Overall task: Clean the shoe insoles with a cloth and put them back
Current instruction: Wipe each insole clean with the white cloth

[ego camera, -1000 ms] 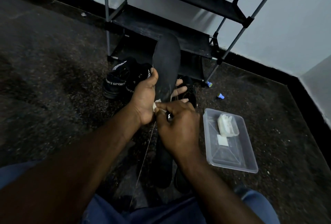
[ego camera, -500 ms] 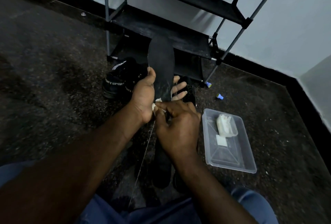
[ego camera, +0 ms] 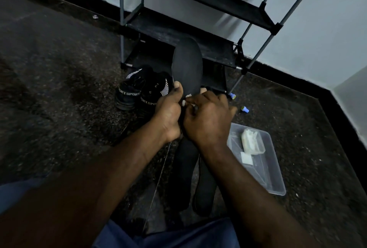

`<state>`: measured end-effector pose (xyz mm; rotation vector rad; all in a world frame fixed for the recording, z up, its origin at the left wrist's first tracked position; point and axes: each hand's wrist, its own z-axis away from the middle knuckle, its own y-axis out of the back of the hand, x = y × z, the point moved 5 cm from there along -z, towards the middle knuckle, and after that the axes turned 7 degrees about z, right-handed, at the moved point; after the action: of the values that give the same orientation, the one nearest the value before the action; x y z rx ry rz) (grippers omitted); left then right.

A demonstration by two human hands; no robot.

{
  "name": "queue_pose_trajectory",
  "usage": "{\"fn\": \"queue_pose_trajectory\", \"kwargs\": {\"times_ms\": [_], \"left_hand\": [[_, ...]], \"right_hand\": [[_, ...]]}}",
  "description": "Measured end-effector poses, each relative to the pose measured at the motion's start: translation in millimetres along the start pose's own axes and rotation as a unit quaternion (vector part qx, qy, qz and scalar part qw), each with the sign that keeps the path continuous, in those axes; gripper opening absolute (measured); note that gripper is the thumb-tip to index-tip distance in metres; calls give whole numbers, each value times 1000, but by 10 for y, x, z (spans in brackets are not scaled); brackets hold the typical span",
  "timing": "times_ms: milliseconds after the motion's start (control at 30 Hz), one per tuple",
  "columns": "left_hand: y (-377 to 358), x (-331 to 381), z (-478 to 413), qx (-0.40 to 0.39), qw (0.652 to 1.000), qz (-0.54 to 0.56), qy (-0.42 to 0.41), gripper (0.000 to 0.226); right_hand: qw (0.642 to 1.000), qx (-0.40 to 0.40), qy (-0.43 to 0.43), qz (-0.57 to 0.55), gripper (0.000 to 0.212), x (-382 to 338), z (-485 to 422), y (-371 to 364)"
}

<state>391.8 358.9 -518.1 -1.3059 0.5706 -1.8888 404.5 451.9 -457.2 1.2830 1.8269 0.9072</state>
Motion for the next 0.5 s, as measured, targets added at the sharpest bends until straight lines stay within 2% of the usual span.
{"fn": "queue_pose_trajectory", "kwargs": {"times_ms": [167,300,400,500], "left_hand": [[-41,2,-10,-15,1000,6,-10,57],[-26,-6,-4,-33,999,4,-8,60],[-6,0,-29,-42,999,29,-4,60],[-18,-4,-28,-40,999,33,-2,59]], "right_hand": [[999,-4,-45,3,27,103,-40,-3],[991,-45,-81,-97,23,105,39,-70],[982,-72,-52,-168,27,43,167,-119],[993,-48,-4,-110,22,44,154,-56]]}}
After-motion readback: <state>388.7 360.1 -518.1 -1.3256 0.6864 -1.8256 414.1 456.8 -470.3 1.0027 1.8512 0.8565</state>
